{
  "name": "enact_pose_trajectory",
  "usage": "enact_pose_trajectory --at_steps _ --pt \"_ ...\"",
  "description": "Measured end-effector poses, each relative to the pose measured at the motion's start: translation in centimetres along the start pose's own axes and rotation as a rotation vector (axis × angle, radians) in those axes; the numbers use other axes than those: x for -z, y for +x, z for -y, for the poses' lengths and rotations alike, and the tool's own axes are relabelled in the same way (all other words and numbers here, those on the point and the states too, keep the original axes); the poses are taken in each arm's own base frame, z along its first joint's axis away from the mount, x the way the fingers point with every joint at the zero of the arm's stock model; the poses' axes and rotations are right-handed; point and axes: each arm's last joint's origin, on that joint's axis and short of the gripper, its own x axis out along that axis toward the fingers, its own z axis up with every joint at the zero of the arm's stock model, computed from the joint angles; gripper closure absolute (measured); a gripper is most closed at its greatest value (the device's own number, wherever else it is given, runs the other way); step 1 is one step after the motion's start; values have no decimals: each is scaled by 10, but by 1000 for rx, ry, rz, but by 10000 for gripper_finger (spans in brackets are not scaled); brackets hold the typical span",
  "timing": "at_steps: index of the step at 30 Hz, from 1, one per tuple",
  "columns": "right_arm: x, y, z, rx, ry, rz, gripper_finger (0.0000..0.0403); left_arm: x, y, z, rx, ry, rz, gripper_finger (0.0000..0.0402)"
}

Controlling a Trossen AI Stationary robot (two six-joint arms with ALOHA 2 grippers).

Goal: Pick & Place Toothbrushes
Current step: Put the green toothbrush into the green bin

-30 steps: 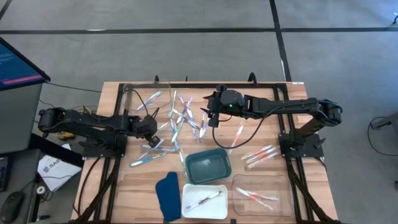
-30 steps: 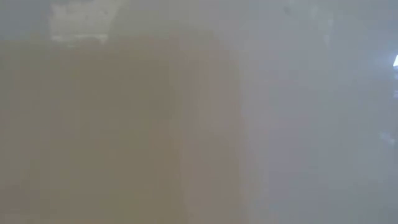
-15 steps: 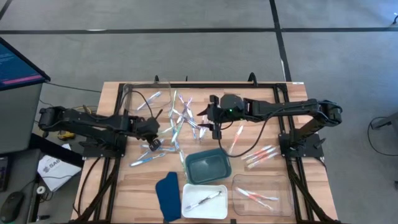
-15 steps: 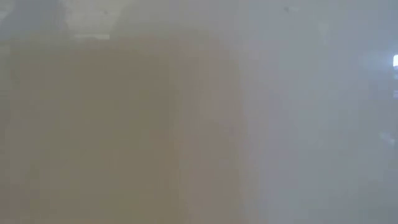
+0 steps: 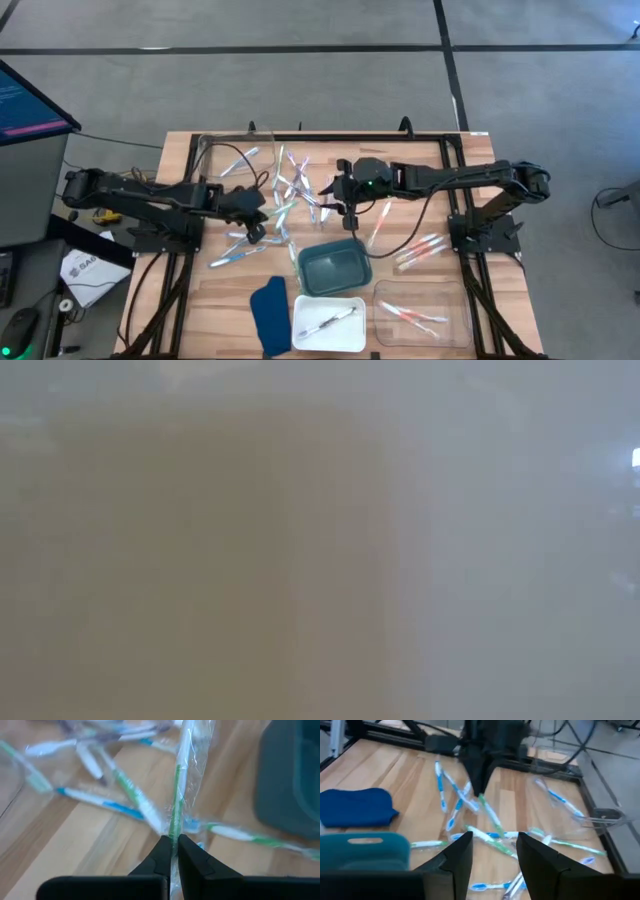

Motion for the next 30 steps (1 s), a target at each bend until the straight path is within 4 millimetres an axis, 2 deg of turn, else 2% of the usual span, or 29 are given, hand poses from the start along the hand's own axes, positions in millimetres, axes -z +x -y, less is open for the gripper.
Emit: enact_pose_trajectory --at_steps 6,13,18,21,26,30 --pt "-2 0 -9 -24 59 -1 253 -10 -5 5 32 -1 51 396" --pt "-1 0 -15 8 143 -21 222 -20 -6 14 191 -18 109 396" --pt "4 -4 -24 -28 175 -169 200 -20 8 24 295 0 41 396" --pt "-3 -8 -29 -46 185 -195 193 -24 22 31 306 16 -22 396" --pt "-24 -19 -39 -82 136 -200 191 -48 43 52 366 93 -63 396" --pt "-39 -32 -45 -111 111 -232 191 -66 45 71 423 170 -36 396"
